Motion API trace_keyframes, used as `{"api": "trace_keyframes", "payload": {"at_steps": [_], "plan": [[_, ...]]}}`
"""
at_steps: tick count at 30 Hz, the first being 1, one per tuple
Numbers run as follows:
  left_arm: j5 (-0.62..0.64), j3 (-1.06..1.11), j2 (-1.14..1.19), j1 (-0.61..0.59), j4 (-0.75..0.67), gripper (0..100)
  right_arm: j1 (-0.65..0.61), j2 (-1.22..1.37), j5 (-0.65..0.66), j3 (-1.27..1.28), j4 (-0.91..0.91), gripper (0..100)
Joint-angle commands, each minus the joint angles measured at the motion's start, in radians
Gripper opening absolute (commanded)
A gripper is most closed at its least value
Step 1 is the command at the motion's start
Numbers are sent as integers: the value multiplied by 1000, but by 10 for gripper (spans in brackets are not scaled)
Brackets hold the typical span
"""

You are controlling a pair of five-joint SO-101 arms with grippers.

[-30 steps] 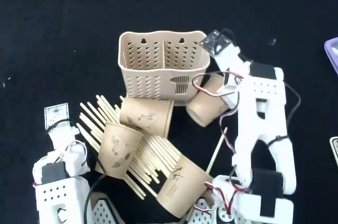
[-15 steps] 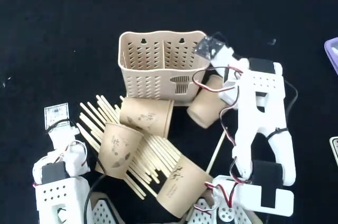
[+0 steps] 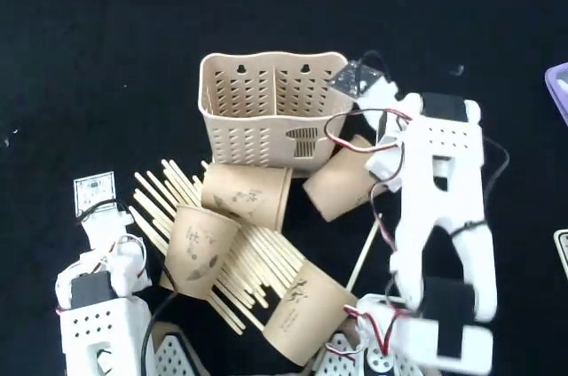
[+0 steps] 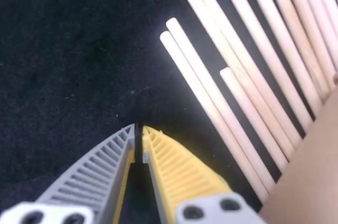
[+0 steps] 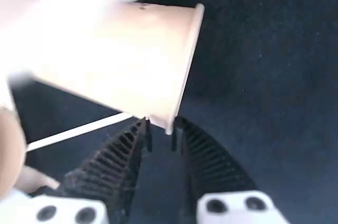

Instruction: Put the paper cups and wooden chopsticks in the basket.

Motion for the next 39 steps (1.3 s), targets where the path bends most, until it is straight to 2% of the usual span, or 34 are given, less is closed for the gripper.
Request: {"api": "trace_keyframes", "payload": {"at_steps": [1, 6, 10, 14, 15, 19, 25, 28, 39], "plan": [[5, 1, 3, 18, -35, 37, -28, -177, -32, -35, 86, 50], [5, 1, 3, 18, -35, 37, -28, -384, -58, 58, 103, 52], [5, 1, 3, 18, -35, 37, -15, -495, -58, 153, -31, 72], [5, 1, 3, 18, -35, 37, 2, -504, -80, 269, -124, 265], [5, 1, 3, 18, -35, 37, 2, -504, -77, 292, -147, 287], [5, 1, 3, 18, -35, 37, -26, -503, -52, 335, -230, 240], [5, 1, 3, 18, -38, 37, -64, -371, -78, 329, -272, 319], [5, 1, 3, 18, -38, 37, -37, -266, -114, 252, -259, 322], [5, 1, 3, 18, -38, 37, -21, 73, -95, 16, -143, 315]]}}
